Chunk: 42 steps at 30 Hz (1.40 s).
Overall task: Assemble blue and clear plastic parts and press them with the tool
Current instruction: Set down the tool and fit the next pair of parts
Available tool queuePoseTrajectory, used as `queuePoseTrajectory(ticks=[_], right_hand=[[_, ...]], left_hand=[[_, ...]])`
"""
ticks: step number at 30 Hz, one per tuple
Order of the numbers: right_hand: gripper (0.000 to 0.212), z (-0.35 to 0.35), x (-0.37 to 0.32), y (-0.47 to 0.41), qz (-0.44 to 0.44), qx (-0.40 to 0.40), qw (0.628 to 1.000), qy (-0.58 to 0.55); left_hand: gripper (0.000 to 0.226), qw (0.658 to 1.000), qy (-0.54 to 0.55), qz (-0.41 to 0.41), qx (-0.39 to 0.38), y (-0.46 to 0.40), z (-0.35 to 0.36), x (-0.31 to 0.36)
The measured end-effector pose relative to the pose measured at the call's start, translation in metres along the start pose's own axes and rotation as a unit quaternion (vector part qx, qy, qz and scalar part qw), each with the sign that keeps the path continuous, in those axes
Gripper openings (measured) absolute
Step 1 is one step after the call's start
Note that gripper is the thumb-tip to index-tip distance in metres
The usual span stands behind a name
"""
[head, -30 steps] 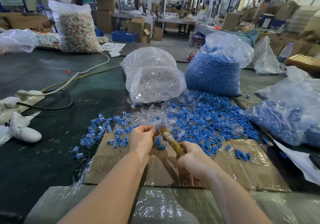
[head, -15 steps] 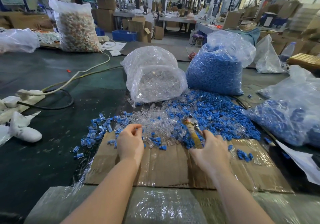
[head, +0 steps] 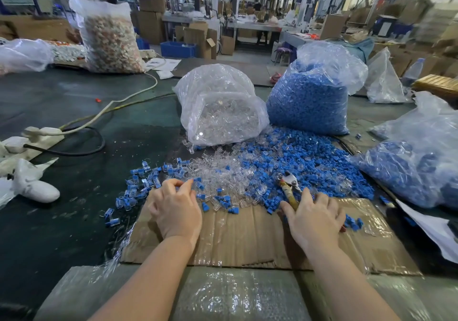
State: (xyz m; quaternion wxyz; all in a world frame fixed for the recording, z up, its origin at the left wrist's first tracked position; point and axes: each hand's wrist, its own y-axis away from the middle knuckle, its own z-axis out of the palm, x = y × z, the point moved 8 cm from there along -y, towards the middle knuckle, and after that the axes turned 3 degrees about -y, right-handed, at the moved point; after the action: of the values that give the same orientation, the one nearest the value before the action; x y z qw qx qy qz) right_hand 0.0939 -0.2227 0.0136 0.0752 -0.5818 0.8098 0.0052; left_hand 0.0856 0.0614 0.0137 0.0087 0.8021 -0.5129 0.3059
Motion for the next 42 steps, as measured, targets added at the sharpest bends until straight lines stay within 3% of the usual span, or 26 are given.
queuePoseTrajectory(ticks=[2,6,8,11,20,28,42], right_hand=[[0.065,-0.009,-0.018,0.007,-0.043,0.049,0.998,0.008],[0.025,-0.019,-0.076,0.035,-0.208,0.129,0.965,-0.099],[0.020,-0.014,-0.095,0.044,-0.240,0.108,0.957,-0.123],[0.028,0.006,-0.107,0.045,-0.268,0.061,0.953,-0.126],[0.027,0.021,-0.097,0.034,-0.229,0.040,0.952,-0.197],[0.017,0.024,-0.091,0.037,-0.210,0.055,0.955,-0.200],[0.012,0.024,-0.090,0.036,-0.204,0.063,0.955,-0.208]], left_hand=[[0.030,0.999,0.018,0.037,0.010,0.006,0.002,0.013],[0.024,0.991,0.045,0.128,-0.002,0.020,0.010,0.044],[0.024,0.989,0.047,0.141,-0.027,0.026,0.019,0.049],[0.027,0.987,0.056,0.142,-0.048,0.031,0.027,0.047],[0.035,0.980,0.089,0.152,-0.093,0.029,0.037,0.048],[0.021,0.974,0.167,0.127,-0.085,0.031,0.029,0.043],[0.012,0.969,0.183,0.143,-0.080,0.033,0.025,0.044]])
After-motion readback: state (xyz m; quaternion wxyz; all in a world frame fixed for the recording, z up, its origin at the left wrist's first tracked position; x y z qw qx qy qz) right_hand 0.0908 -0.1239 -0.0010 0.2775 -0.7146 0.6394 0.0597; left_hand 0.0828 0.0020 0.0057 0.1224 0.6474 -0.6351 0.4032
